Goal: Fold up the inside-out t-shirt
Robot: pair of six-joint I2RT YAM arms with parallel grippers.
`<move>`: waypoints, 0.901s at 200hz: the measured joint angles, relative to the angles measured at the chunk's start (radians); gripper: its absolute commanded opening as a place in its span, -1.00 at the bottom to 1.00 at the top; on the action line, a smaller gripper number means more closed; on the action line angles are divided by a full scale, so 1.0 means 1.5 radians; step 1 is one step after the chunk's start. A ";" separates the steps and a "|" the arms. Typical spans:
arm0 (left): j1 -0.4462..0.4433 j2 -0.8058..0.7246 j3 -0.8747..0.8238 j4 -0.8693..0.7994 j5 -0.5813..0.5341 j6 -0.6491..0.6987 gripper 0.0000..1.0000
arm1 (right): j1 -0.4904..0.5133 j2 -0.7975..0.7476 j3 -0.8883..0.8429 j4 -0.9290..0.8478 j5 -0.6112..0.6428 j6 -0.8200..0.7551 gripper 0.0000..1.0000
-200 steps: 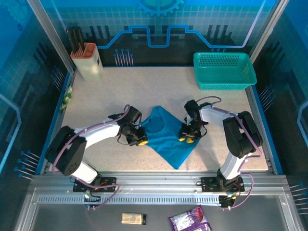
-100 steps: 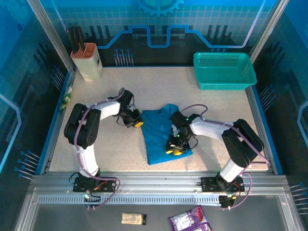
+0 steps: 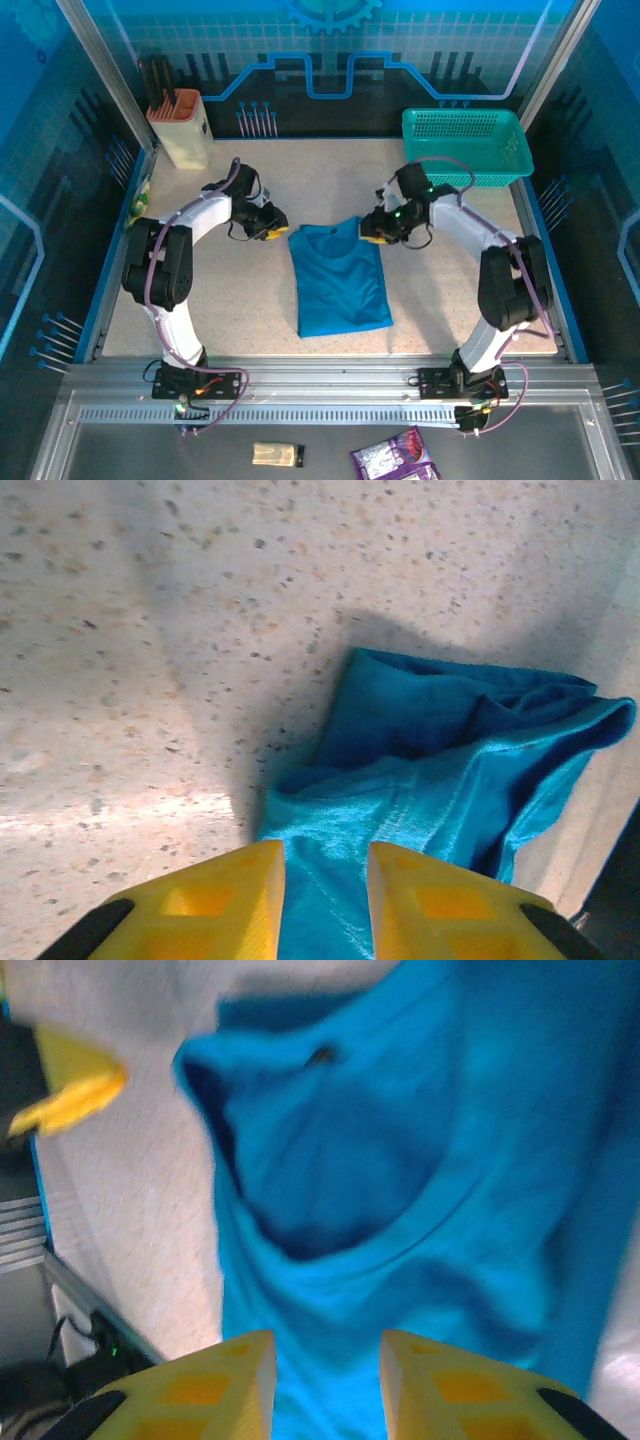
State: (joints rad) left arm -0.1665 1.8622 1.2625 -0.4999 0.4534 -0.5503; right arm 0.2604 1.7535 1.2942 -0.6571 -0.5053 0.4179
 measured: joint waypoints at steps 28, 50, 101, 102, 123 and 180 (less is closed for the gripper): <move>-0.002 -0.004 -0.036 0.037 0.019 0.000 -0.31 | -0.047 0.115 0.088 -0.022 -0.004 -0.083 -0.33; -0.002 -0.004 -0.045 0.049 0.028 0.001 -0.30 | -0.055 0.200 0.159 -0.040 -0.015 -0.130 -0.31; -0.002 0.016 -0.045 0.067 0.028 0.005 -0.20 | -0.055 0.277 0.214 -0.057 -0.053 -0.166 -0.57; -0.002 0.017 -0.045 0.067 0.028 0.005 -0.20 | -0.055 0.278 0.214 -0.058 -0.053 -0.164 -0.58; -0.002 0.033 -0.045 0.073 0.037 0.006 -0.17 | -0.055 0.278 0.214 -0.057 -0.069 -0.167 -0.88; -0.002 0.058 -0.048 0.117 0.079 0.006 -0.23 | -0.066 0.277 0.182 -0.036 -0.070 -0.154 -0.96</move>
State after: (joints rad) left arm -0.1692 1.9499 1.1912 -0.3248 0.5713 -0.5411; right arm 0.1619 2.1696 1.5673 -0.7109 -0.6109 0.1871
